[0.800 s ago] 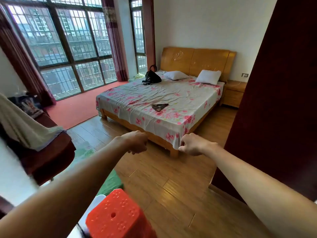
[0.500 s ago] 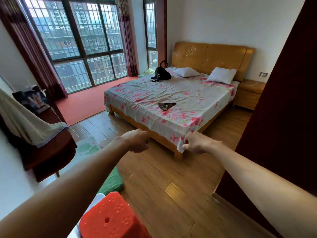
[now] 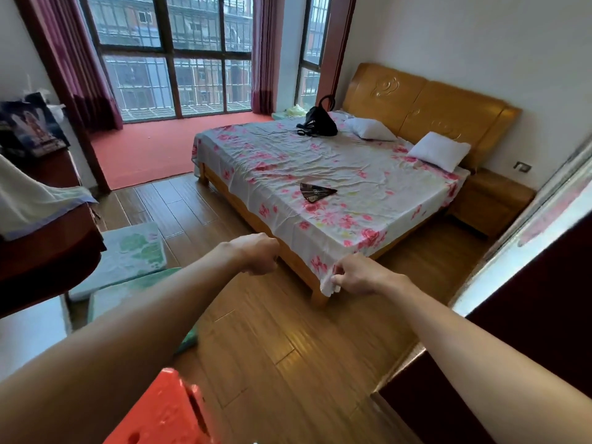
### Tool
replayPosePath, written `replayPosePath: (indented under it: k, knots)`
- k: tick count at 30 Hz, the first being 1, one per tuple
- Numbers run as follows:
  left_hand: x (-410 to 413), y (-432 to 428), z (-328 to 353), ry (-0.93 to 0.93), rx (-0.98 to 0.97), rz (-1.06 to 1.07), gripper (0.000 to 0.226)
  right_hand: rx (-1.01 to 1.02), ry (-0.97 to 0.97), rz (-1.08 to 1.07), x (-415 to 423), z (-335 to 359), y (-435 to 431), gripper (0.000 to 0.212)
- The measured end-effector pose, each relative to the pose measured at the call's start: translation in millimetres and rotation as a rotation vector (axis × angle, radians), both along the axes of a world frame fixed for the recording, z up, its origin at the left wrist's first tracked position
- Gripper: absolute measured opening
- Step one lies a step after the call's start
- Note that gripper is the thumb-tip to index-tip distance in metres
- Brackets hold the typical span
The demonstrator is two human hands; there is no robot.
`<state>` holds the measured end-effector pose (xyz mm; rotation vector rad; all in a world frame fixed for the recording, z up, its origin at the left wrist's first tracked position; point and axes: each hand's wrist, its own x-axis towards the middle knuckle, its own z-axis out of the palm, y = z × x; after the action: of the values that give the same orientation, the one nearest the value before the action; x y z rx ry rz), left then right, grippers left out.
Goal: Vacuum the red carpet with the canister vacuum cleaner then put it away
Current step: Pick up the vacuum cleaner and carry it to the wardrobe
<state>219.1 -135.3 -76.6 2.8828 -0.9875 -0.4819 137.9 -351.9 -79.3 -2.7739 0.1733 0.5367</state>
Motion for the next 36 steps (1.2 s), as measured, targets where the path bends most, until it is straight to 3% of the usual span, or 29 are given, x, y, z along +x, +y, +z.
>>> replayPosePath:
  k: [3,22,29,36]
  knots:
    - [52,-10,1,0.003,-0.036,0.027,0.036,-0.037,0.006,-0.019,62,4,-16,0.022]
    - [316,-38,25,0.014,0.040,0.161,0.018,0.014,-0.060,0.106,373,23,-42,0.040]
    - [436,-36,62,0.051,0.067,0.306,0.009,0.043,-0.055,0.251,529,38,-49,0.031]
    - [542,-27,90,-0.008,0.046,0.461,0.022,0.075,-0.124,0.437,670,61,-41,0.026]
